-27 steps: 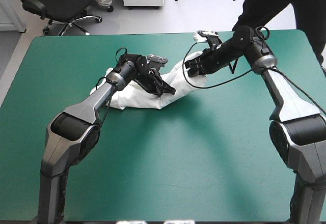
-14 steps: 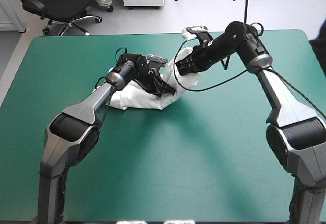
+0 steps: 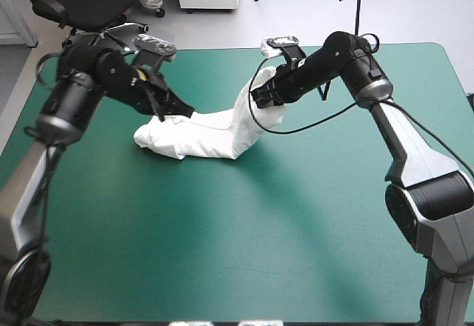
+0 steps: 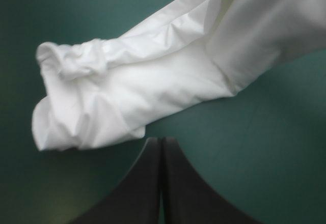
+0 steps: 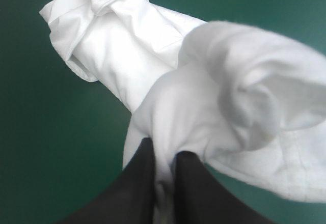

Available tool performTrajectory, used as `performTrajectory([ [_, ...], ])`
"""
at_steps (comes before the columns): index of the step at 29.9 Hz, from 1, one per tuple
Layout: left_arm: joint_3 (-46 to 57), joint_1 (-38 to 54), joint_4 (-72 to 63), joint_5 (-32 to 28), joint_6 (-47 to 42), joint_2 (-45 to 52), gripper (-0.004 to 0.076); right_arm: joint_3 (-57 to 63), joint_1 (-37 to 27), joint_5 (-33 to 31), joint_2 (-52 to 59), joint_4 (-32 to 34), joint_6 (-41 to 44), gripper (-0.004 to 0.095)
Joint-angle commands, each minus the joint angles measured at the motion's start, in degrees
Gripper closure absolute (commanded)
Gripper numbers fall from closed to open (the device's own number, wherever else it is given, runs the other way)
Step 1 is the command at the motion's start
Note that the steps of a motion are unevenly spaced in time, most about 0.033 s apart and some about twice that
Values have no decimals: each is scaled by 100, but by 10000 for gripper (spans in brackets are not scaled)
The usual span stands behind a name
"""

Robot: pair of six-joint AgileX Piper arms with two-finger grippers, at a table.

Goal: Fold the cloth

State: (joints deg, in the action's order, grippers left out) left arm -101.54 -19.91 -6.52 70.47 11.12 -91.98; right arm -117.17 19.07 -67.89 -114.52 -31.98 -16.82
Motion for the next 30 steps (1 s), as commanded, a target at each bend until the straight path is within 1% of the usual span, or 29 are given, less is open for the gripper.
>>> performTrajectory([
  [1, 650, 99, 330, -16, -39, 1222, 741, -207, 233, 534, 402, -262, -110, 925],
  [4, 1545, 115, 474, -27, -96, 2107, 741, -207, 535, 944, 377, -251, -98, 925],
  [9, 2564, 115, 562, -147, -96, 3414, 741, -244, 1071, 1656, 101, -275, 60, 925],
  [14, 2800, 115, 584, -153, -175, 4151, 741, -750, 1472, 1769, -488, -543, 125, 923],
  [15, 2800, 115, 584, -153, -230, 4207, 741, -942, 1544, 1769, -612, -584, 125, 904],
  [16, 2800, 115, 584, -134, -288, 4236, 741, -1099, 1597, 1758, -705, -594, 125, 871],
  [17, 2800, 115, 584, -106, -352, 4251, 741, -1293, 1655, 1737, -805, -594, 125, 809],
  [19, 2800, 115, 574, -50, -412, 4251, 741, -1603, 1726, 1595, -964, -594, 140, 644],
  [21, 2800, 115, 547, -11, -428, 4215, 741, -1866, 1755, 1384, -1060, -574, 223, 449],
  [22, 2800, 115, 544, 3, -431, 4215, 741, -1935, 1755, 1280, -1091, -574, 277, 376],
  [23, 2800, 115, 544, 2, -431, 4174, 741, -1947, 1755, 1242, -1091, -557, 275, 331],
  [24, 2800, 115, 544, 2, -482, 4158, 741, -1947, 1741, 1227, -1091, -526, 275, 315],
  [25, 2800, 115, 544, 2, -532, 4147, 741, -1947, 1725, 1215, -1091, -471, 292, 319],
  [27, 2800, 115, 544, 2, -580, 4098, 741, -1947, 1646, 1173, -1080, -319, 442, 340],
  [30, 2800, 115, 522, 6, -691, 4055, 741, -1947, 1512, 922, -1080, 66, 597, 361],
])
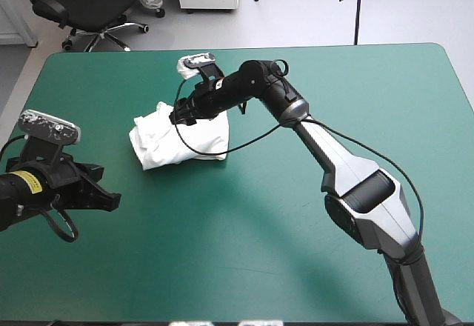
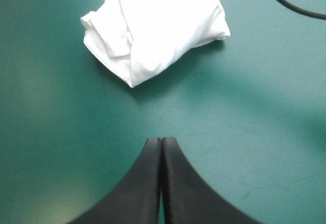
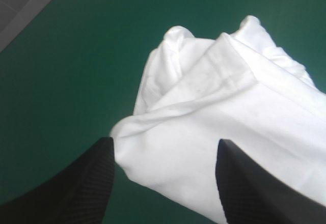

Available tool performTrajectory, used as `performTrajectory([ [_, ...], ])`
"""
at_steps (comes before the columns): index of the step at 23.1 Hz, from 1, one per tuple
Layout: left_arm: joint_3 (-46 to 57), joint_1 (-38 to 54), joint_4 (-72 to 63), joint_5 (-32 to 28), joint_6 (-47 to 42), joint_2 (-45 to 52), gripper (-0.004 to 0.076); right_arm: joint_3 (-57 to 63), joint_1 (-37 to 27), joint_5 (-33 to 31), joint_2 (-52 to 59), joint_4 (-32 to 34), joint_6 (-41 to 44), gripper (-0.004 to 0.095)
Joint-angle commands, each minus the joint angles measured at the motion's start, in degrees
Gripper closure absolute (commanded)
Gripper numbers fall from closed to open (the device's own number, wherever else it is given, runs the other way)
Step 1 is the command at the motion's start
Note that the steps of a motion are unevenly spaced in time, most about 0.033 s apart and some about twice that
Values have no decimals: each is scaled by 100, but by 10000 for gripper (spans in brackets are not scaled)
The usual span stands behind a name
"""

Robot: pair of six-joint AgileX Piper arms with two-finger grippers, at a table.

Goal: Fold the cloth

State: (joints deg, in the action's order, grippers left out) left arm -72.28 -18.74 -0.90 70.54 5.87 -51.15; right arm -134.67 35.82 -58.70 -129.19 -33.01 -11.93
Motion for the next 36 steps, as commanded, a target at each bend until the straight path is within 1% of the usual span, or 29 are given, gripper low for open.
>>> performTrajectory([
  [1, -127, -13, -40, -1, -191, -26, 741, -197, -211, -146, 387, 383, 145, 362],
  [2, -127, -13, -40, -1, -192, -31, 741, -197, -250, -328, 387, 567, 197, 362],
  [5, -127, -13, -40, -86, -192, -31, 741, -197, -336, -791, 377, 1396, 453, 362],
  [6, -127, -13, -40, -233, -221, -31, 741, -114, -373, -981, 377, 1839, 474, 356],
  [7, -127, -13, -40, -298, -274, -31, 741, -71, -392, -1015, 377, 1914, 474, 349],
  [8, -127, -13, -40, -460, -315, -31, 741, 37, -462, -969, 348, 1761, 474, 321],
  [9, -127, -13, -40, -519, -329, -44, 741, 47, -492, -937, 311, 1663, 434, 306],
  [10, -127, -13, -40, -550, -434, -77, 741, 61, -504, -894, 198, 1607, 376, 270],
  [11, -127, -13, -53, -537, -467, -92, 741, 61, -504, -879, 149, 1633, 376, 263],
  [13, -127, -13, -130, -475, -493, -150, 741, 61, -504, -821, -35, 1445, 400, 263],
  [15, -127, -13, -215, -486, -493, -163, 741, 65, -504, -641, -238, 1022, 274, 263],
  [18, -127, -13, -204, -476, -493, -163, 741, 65, -493, -376, -359, 891, 274, 263],
  [21, -127, -13, -192, -476, -493, -163, 741, 65, -493, -300, -489, 820, 284, 263],
  [25, -127, -13, -169, -476, -466, -163, 741, 65, -493, -199, -827, 468, 116, 268],
  [26, -127, -13, -169, -476, -466, -163, 741, 65, -493, -182, -887, 372, 30, 292],
  [27, -127, -13, -169, -476, -466, -163, 741, 76, -493, -146, -929, 278, -48, 344],
  [28, -127, -13, -169, -476, -466, -163, 741, 74, -484, -120, -943, 260, -61, 423],
  [29, -127, -13, -169, -476, -466, -163, 741, 74, -484, -107, -970, 260, -87, 532],
  [31, -127, -13, -169, -476, -466, -163, 741, 74, -482, -98, -970, 274, -299, 781],
  [32, -127, -13, -169, -476, -466, -163, 741, 74, -472, -111, -970, 274, -478, 921],
  [34, -127, -13, -169, -476, -466, -163, 741, 22, -482, -188, -970, 372, -750, 914],
  [36, -127, -13, -169, -476, -466, -163, 741, -66, -482, -439, -970, 746, -748, 913],
])
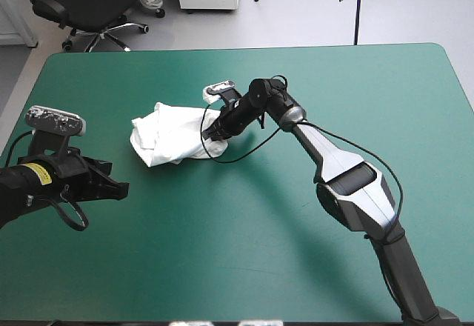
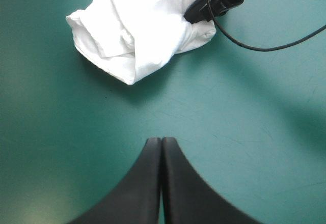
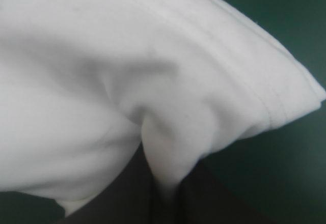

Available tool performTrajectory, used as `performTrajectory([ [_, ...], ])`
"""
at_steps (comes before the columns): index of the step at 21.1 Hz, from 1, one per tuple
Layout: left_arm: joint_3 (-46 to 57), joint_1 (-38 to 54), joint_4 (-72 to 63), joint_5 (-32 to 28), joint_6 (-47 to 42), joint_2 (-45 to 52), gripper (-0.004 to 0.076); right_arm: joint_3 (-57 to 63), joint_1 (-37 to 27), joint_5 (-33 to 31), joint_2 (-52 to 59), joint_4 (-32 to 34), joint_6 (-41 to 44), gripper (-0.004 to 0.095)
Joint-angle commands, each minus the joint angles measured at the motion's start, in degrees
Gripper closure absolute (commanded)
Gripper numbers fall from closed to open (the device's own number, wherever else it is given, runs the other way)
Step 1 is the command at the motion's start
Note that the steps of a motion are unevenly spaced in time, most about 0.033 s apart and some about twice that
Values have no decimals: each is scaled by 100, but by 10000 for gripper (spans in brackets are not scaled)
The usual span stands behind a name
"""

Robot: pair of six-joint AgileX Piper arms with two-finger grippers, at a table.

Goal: Fold the cloth

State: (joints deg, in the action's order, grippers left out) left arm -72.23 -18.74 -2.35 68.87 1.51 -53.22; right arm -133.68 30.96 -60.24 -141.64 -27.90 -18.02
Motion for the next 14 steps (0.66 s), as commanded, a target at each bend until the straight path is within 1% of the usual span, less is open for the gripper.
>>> performTrajectory([
  [1, -131, -13, -24, -309, -30, 45, 741, -179, 4, -391, 290, 390, -124, 915],
  [5, -131, -13, -130, -330, -30, 45, 741, -132, -88, -800, 526, 1083, 116, 916],
  [8, -131, -13, -177, -328, -30, 45, 741, 197, -245, -778, 916, 1327, 153, 915],
  [11, -131, -13, -207, -369, -30, 45, 741, 1037, -557, -710, 1469, 1931, 355, 916],
  [14, -131, -13, -285, -471, -30, 45, 741, 1683, -830, -508, 1899, 2330, 539, 916],
])
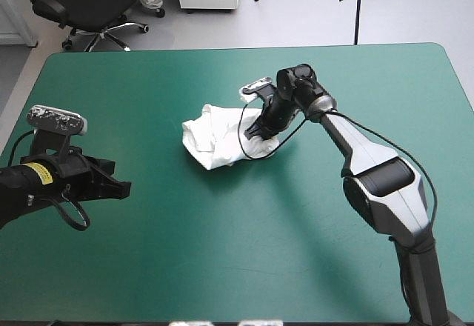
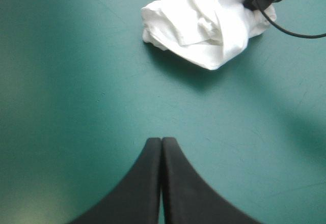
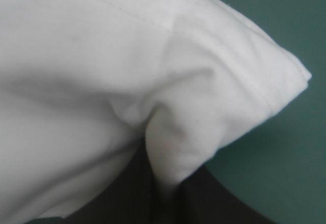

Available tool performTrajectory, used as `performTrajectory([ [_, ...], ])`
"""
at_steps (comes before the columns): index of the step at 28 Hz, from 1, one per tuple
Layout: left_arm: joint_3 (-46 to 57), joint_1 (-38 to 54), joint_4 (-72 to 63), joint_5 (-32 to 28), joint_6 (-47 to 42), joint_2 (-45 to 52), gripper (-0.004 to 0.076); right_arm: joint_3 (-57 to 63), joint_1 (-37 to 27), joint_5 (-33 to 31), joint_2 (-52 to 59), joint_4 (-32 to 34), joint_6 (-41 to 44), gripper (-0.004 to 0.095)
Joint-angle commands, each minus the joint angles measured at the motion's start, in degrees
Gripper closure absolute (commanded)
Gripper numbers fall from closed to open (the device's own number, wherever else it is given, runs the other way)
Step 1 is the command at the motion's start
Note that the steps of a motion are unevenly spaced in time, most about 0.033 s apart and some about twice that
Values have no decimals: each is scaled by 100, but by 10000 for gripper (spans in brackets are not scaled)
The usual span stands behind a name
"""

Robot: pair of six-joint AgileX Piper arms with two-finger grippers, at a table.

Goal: Fold the cloth

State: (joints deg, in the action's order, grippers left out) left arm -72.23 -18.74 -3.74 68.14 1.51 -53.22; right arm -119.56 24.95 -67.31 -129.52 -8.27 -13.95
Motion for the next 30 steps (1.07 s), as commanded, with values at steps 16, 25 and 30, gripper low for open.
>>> performTrajectory([
  [16, -131, -13, -267, -1138, -30, 45, 741, 3180, -2612, 1117, 2653, 1459, 900, 921],
  [25, -131, -13, -276, -1288, -30, 36, 741, 4257, -3956, 1514, 3295, 2313, 1491, 921],
  [30, -131, -13, -300, -1299, -30, -72, 741, 4393, -4384, 1588, 3562, 2376, 1581, 921],
])
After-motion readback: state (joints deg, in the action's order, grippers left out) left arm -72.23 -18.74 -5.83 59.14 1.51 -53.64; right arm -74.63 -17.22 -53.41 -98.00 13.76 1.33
